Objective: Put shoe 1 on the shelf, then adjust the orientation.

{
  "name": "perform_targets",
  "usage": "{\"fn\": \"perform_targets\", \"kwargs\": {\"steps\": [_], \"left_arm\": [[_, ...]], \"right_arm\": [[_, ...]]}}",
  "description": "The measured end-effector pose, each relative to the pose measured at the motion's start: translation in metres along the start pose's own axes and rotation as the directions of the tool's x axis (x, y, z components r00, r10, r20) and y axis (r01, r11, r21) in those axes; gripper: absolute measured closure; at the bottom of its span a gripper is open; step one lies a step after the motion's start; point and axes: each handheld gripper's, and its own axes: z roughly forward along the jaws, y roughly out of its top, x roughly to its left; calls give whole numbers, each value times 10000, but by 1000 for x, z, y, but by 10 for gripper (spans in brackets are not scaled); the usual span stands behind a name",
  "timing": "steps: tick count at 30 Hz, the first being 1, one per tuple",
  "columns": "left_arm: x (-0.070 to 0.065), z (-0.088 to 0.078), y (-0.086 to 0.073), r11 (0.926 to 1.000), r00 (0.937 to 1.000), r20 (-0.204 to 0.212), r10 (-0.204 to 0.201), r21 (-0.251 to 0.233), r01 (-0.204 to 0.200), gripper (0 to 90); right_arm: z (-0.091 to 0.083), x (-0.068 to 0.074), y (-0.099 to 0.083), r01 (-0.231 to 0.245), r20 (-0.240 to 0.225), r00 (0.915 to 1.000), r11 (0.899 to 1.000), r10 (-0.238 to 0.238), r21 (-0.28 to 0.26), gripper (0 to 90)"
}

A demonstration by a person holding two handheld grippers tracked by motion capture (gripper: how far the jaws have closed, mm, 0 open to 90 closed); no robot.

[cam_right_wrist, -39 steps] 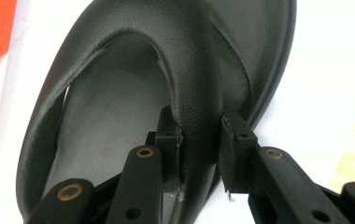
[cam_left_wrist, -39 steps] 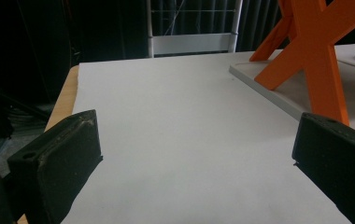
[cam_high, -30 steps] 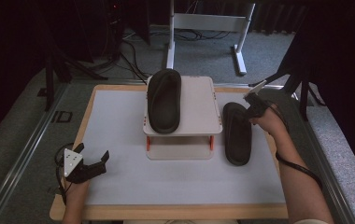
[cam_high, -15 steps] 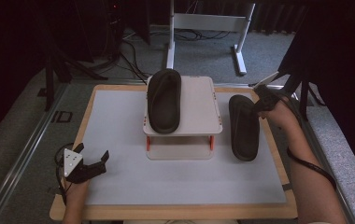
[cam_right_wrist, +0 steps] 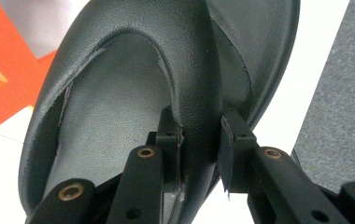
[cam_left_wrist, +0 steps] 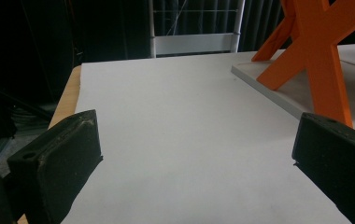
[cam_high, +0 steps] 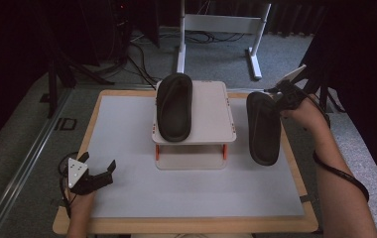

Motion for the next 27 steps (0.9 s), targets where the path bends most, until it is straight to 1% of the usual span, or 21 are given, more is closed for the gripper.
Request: {"fn": "perform_targets", "kwargs": {"steps": [3,7,8,13,14,18,20,23,27], "left_arm": [[0,0,0,10000,10000,-2,-34,-9,34,9],[0,0,0,10000,10000,-10,-54,-1,54,9],[0,0,0,10000,10000,-10,-54,-1,54,9],[0,0,0,10000,10000,-25,-34,-1,34,10],[0,0,0,10000,10000,-25,-34,-1,34,9],[0,0,0,10000,10000,-23,-51,0,51,9],[0,0,0,10000,10000,-20,-41,-30,41,9],[0,0,0,10000,10000,-9,-37,-31,37,9],[1,0,0,10000,10000,16,-48,-36,48,9]], "right_arm": [[-10,5,3,109,82,9999,9999,-109,-37,728],[-23,11,7,162,66,9998,9998,-161,-137,728],[-26,13,8,174,13,9998,9997,-173,-186,728],[-46,28,17,358,-174,9992,9979,-368,-533,729],[-46,28,17,358,-174,9992,9979,-368,-533,729],[-55,43,25,619,-130,9979,9962,-628,-619,729],[-57,52,30,728,-216,9970,9955,-742,-612,729],[-58,62,34,879,-317,9955,9945,-898,-575,729],[-56,75,40,1019,-312,9941,9936,-1035,-481,729]]}}
